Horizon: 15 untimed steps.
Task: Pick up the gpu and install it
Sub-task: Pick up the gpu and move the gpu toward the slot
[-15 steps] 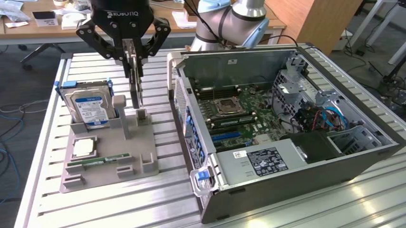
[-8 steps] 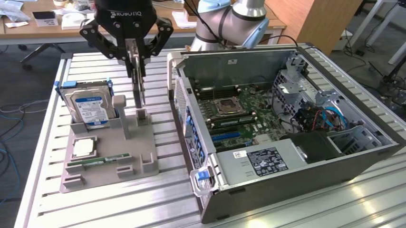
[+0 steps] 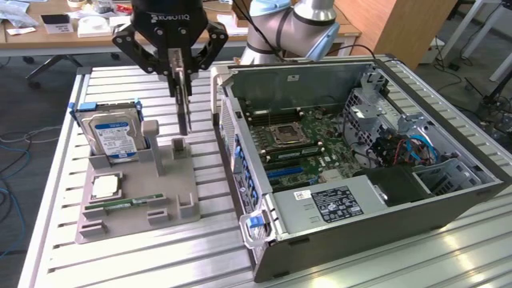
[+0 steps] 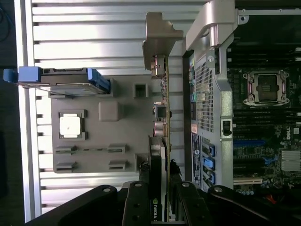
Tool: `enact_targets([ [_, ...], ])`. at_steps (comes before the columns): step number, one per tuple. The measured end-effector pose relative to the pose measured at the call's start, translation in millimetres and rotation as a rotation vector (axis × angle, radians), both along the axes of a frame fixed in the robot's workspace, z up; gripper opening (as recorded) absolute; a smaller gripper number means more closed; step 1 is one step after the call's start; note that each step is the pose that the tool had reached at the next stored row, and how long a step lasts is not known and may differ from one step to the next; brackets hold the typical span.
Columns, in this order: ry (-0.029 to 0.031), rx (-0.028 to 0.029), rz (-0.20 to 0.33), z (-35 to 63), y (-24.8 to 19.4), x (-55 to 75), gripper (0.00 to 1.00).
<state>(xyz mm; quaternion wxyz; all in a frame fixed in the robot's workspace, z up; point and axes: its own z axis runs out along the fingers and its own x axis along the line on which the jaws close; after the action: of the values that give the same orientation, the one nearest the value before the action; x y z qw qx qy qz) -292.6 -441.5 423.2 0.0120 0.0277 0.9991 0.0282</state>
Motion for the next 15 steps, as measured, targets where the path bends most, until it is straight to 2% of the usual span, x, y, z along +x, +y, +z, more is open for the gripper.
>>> enact_targets([
  [15,0.0000,0.0075,0.000,0.0,0.0,34.2,0.27],
])
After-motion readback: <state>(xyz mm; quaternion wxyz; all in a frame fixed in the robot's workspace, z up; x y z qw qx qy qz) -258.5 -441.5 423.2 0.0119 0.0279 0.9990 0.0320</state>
